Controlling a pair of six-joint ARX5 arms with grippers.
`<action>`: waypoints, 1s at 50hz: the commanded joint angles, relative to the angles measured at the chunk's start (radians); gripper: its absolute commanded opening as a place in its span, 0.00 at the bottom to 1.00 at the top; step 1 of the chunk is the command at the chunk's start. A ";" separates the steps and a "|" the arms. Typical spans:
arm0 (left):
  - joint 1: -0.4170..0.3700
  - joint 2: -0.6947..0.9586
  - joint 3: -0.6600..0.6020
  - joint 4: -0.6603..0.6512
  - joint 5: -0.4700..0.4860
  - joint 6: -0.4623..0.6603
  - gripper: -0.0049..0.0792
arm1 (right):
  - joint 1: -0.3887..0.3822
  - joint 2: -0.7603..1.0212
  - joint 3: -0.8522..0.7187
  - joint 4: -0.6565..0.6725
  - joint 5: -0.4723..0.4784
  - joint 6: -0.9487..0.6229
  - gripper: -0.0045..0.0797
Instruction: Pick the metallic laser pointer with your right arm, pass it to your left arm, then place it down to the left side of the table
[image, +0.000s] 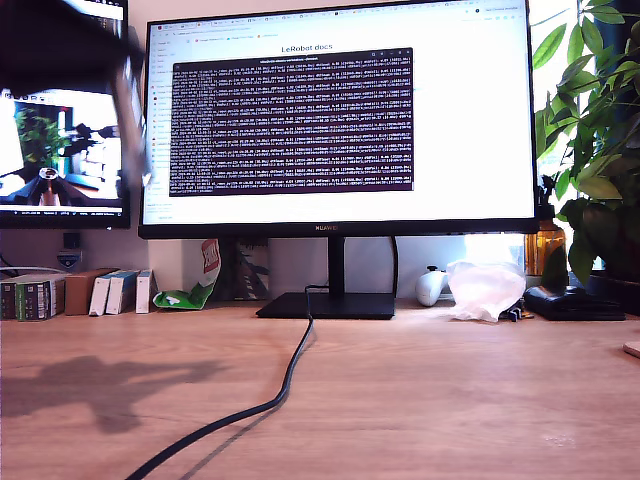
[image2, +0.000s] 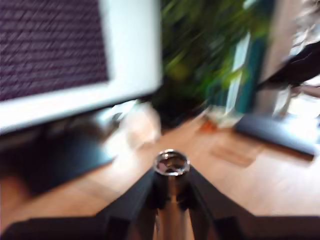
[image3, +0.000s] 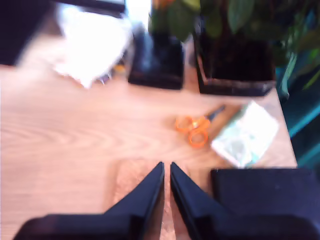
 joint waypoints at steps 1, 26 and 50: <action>0.005 0.005 0.061 -0.183 -0.042 0.069 0.03 | 0.001 -0.058 -0.027 0.006 -0.005 0.000 0.04; 0.013 0.323 0.439 -1.018 -0.270 0.354 0.03 | 0.005 -0.174 -0.031 -0.016 -0.035 -0.027 0.04; 0.013 0.703 0.607 -1.280 -0.364 0.416 0.03 | 0.056 -0.174 -0.031 -0.012 -0.053 -0.069 0.04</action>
